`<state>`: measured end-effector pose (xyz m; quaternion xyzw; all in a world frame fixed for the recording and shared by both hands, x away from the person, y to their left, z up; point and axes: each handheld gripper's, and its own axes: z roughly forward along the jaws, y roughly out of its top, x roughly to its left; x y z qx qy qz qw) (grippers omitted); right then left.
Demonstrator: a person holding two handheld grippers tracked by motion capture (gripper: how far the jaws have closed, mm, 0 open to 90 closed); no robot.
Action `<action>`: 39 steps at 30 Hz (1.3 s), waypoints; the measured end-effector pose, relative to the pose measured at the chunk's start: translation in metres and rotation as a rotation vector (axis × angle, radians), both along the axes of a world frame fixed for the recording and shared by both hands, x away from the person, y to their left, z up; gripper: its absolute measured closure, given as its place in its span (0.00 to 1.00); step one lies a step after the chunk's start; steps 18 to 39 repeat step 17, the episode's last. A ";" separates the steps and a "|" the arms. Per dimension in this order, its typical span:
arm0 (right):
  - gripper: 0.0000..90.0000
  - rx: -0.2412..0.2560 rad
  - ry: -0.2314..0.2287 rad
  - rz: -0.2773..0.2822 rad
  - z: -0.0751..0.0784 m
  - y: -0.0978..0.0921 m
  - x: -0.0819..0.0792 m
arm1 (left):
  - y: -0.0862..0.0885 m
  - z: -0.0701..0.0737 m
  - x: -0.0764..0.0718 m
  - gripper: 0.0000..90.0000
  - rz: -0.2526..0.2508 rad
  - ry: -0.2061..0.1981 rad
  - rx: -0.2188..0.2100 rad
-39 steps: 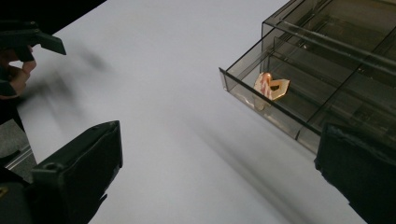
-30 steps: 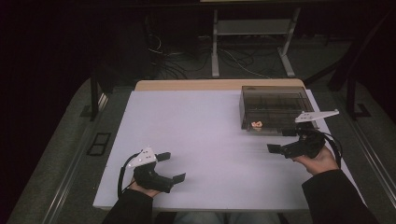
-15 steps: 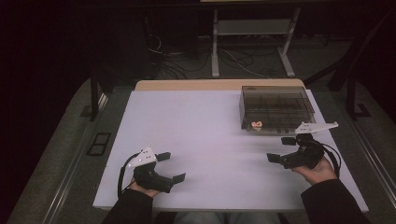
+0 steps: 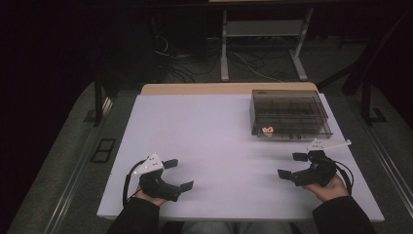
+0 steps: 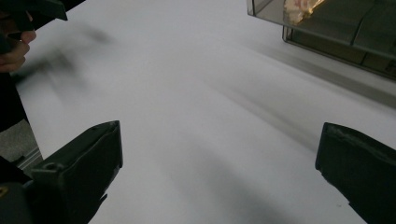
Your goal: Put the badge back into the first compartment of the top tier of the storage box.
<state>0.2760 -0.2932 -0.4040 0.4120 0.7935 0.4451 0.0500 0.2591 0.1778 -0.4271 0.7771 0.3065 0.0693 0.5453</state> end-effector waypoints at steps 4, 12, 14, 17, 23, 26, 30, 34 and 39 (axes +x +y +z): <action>0.00 -0.001 -0.007 -0.013 -0.008 -0.002 -0.004 | 0.000 0.000 0.000 0.00 0.001 0.001 -0.001; 0.00 -0.009 -0.009 -0.025 -0.017 -0.005 -0.011 | 0.000 0.000 0.000 0.00 -0.001 0.002 -0.001; 0.00 -0.004 -0.011 -0.029 -0.019 -0.006 -0.012 | 0.000 0.000 0.000 0.00 0.000 0.003 -0.003; 0.00 0.004 -0.012 -0.036 -0.020 -0.009 -0.013 | 0.000 0.000 0.001 0.00 -0.004 0.004 0.001; 0.00 0.004 -0.012 -0.036 -0.020 -0.009 -0.013 | 0.000 0.000 0.001 0.00 -0.004 0.004 0.001; 0.00 0.004 -0.012 -0.036 -0.020 -0.009 -0.013 | 0.000 0.000 0.001 0.00 -0.004 0.004 0.001; 0.00 0.004 -0.012 -0.036 -0.020 -0.009 -0.013 | 0.000 0.000 0.001 0.00 -0.004 0.004 0.001; 0.00 0.004 -0.012 -0.036 -0.020 -0.009 -0.013 | 0.000 0.000 0.001 0.00 -0.004 0.004 0.001; 0.00 0.004 -0.012 -0.036 -0.020 -0.009 -0.013 | 0.000 0.000 0.001 0.00 -0.004 0.004 0.001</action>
